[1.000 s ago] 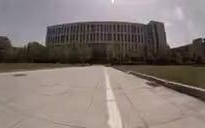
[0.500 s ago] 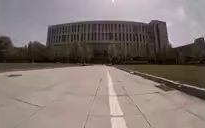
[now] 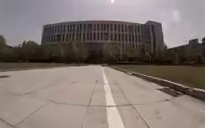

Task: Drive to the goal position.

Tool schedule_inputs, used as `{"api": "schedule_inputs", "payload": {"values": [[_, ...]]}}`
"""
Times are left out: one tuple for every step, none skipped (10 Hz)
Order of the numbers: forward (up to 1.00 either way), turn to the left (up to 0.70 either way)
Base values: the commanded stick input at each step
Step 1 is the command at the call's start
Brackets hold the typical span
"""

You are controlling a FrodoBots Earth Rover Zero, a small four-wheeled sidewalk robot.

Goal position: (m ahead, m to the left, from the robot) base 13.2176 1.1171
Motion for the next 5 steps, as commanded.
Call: {"api": "schedule_inputs", "payload": {"values": [[1.0,0.0],[1.0,0.0],[1.0,0.0],[1.0,0.0],[1.0,0.0]]}}
